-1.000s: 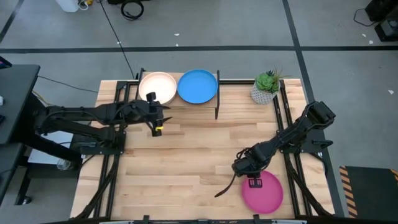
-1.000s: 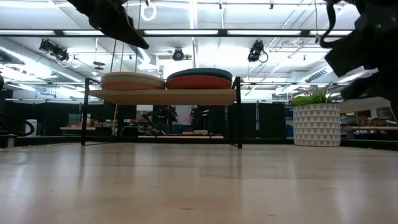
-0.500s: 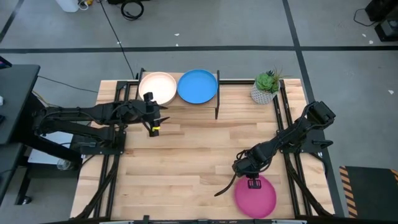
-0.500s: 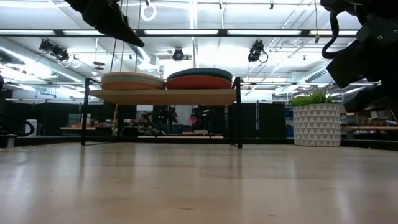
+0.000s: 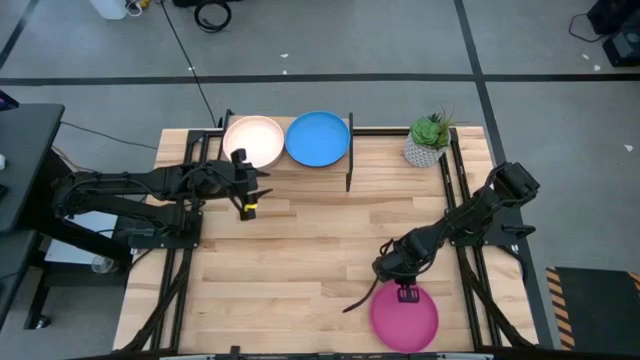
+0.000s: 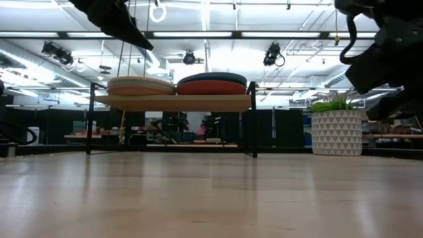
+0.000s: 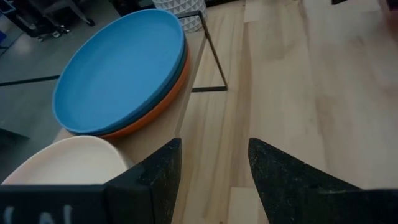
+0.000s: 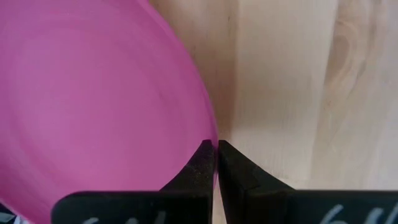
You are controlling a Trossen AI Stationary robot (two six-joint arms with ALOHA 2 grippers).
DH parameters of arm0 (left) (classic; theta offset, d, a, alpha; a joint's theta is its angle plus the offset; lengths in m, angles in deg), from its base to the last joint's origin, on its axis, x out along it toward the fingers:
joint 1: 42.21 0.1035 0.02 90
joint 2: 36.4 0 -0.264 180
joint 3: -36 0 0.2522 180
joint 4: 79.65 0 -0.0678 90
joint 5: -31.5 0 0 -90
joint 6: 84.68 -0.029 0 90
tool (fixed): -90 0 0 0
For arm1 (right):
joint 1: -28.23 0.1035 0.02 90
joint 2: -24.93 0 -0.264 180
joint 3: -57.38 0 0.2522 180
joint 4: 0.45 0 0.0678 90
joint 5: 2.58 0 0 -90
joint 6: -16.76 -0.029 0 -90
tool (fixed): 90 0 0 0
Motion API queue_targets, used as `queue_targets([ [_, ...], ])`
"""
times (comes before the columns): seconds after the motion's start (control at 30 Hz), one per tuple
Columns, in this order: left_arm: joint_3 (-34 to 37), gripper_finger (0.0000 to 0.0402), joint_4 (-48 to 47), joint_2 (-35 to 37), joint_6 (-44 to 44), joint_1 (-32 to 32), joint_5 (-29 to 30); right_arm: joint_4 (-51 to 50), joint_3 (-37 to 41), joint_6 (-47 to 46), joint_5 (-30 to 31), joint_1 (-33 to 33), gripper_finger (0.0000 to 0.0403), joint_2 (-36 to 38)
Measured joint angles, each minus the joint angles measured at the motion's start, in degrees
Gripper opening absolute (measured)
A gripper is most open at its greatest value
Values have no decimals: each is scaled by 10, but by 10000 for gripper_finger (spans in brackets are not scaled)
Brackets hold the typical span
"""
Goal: Place and stack plates onto a shelf
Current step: Stack the pink plate on top of the blue plate on the shelf
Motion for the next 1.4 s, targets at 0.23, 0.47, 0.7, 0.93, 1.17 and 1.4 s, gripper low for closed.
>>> queue_targets([
  [0.23, 0, 192, 1, 0, 1, 0, -15, -3, -18, 39, 15, -48, 13, 54],
  [0.47, 0, 192, -3, -2, 24, 0, -19, -71, -81, 102, 89, -155, 13, 139],
  [0.7, 0, 192, -19, -2, 60, 0, -61, -110, -175, 170, 168, -298, 13, 166],
  [0.93, 0, 192, -22, -2, 73, 0, -81, -116, -297, 238, 173, -427, 14, 112],
  [1.17, 0, 192, -23, -2, 85, 0, -81, -113, -432, 323, 100, -512, 14, 28],
  [1.4, 0, 192, -26, -2, 105, 0, -81, -106, -547, 366, 46, -574, 15, -51],
])
